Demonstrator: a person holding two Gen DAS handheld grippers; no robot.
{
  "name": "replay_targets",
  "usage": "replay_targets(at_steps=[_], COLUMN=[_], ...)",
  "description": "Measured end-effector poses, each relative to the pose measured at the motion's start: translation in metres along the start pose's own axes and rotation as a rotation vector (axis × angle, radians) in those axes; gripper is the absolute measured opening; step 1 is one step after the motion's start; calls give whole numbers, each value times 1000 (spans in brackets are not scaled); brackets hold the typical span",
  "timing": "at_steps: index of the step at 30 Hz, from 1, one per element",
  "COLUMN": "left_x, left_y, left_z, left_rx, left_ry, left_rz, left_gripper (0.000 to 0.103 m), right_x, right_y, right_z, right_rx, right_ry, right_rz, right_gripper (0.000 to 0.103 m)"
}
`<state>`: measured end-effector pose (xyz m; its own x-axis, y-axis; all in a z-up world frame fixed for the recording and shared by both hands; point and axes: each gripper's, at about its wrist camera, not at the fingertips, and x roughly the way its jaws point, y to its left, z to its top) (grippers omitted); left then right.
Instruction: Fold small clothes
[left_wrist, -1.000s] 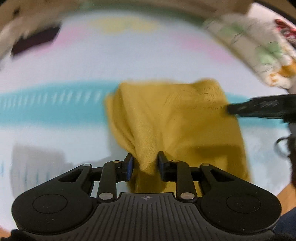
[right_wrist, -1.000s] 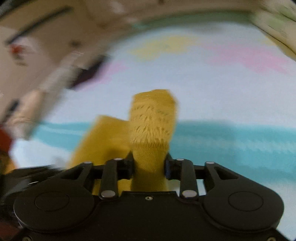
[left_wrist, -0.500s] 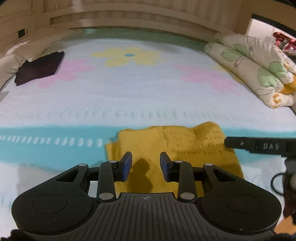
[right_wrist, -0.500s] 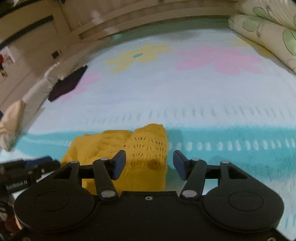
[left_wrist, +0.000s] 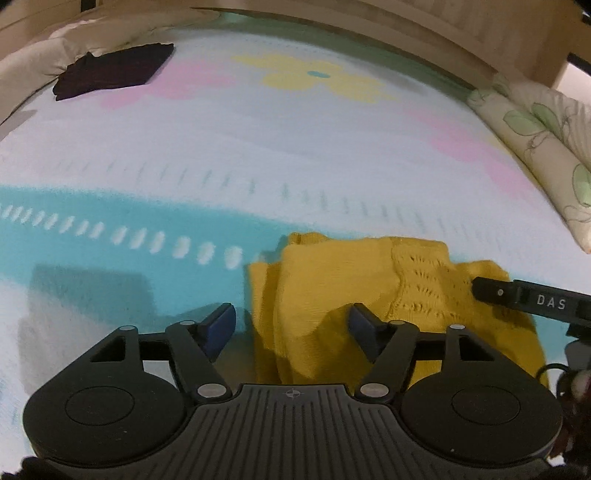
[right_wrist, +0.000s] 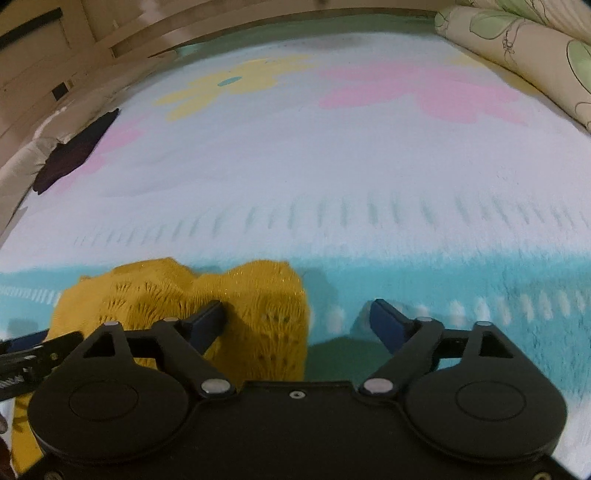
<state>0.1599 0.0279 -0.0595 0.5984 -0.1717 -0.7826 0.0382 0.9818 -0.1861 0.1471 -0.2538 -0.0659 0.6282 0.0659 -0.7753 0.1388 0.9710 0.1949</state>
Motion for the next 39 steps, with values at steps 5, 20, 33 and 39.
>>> replay_targets(at_steps=[5, 20, 33, 39], left_x=[-19, -91, -132, -148], left_y=[-1, -28, -51, -58], left_z=[0, -22, -84, -94], left_rx=[22, 102, 213, 225], left_ry=[-14, -114, -174, -235], left_rz=[-19, -20, 7, 59], left_gripper=[73, 94, 92, 92], right_x=[-9, -119, -168, -188], right_y=[-5, 4, 9, 18], right_z=[0, -33, -93, -109], right_rx=[28, 0, -22, -47], right_ry=[-29, -153, -195, -258], right_rz=[13, 130, 182, 190], right_gripper=[88, 103, 103, 103])
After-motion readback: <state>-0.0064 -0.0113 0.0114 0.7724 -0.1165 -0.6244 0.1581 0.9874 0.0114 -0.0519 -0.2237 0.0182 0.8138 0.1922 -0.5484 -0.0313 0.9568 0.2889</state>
